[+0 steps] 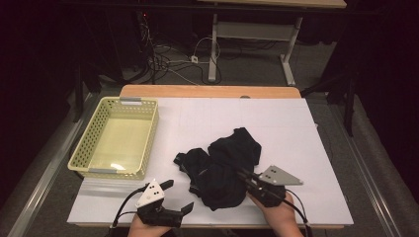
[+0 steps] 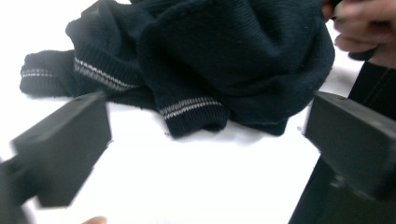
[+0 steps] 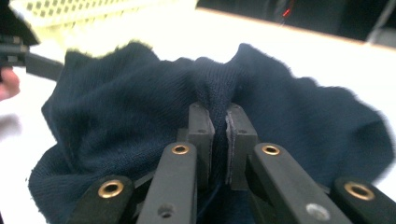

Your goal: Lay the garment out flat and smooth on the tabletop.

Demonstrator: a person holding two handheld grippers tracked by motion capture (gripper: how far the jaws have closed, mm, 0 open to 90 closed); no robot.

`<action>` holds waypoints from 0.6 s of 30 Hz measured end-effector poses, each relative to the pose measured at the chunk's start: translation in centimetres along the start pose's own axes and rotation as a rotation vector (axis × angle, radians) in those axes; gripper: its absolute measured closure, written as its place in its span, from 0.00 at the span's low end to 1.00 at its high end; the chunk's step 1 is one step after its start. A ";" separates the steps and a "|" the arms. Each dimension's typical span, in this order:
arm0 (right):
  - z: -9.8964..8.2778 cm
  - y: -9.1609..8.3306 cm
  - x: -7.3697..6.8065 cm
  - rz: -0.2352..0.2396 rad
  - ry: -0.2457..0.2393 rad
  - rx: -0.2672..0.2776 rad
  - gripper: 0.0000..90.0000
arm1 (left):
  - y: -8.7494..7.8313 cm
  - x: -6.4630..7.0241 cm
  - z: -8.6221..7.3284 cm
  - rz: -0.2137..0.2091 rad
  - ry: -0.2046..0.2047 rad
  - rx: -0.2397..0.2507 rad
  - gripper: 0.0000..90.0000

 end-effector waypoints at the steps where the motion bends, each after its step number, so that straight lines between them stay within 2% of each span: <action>1: 0.3 -0.9 0.6 -0.024 -0.009 0.016 0.94 | 0.1 -0.1 0.2 0.001 0.005 0.007 0.00; 2: 0.4 -1.9 1.2 -0.047 -0.010 0.029 0.94 | 0.3 -0.1 0.4 -0.001 0.008 0.014 0.00; 5: -0.2 -4.6 3.8 -0.124 0.028 0.049 0.93 | 1.1 -0.4 1.0 -0.015 0.026 0.026 0.00; 7: -1.3 -6.5 5.9 -0.184 0.065 0.051 0.93 | 1.8 -0.8 1.3 -0.007 0.038 0.023 0.00; 9: -2.6 -8.4 8.1 -0.238 0.114 0.046 0.93 | 2.1 -1.3 1.4 0.001 0.028 0.028 0.00; 11: -3.9 -10.2 10.0 -0.284 0.167 0.050 0.93 | 2.4 -1.6 1.4 0.010 0.035 0.030 0.00; 12: -4.5 -11.0 10.8 -0.310 0.177 0.042 0.93 | 2.6 -1.7 1.4 0.015 0.036 0.030 0.00; 13: -5.0 -11.6 11.4 -0.328 0.184 0.035 0.93 | 2.7 -1.9 1.4 0.020 0.035 0.028 0.00; 15: -5.9 -12.0 12.1 -0.335 0.210 0.027 0.92 | 2.7 -2.0 1.7 0.022 0.039 0.049 0.00; 17: -6.1 -12.0 11.9 -0.321 0.210 0.023 0.85 | 2.9 -2.0 2.0 0.024 0.033 0.060 0.00; 18: -5.8 -12.0 11.5 -0.313 0.198 0.030 0.79 | 2.9 -2.0 2.0 0.028 0.031 0.051 0.00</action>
Point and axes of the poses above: each handheld gripper's, and its own axes: y roughly forward along the jaws, z roughly out of its top, x roughly to its right, the point moved 10 cm from there along y, roughly forward along the jaws, and after that the axes turned 10 degrees about z, right-handed, at the moved point
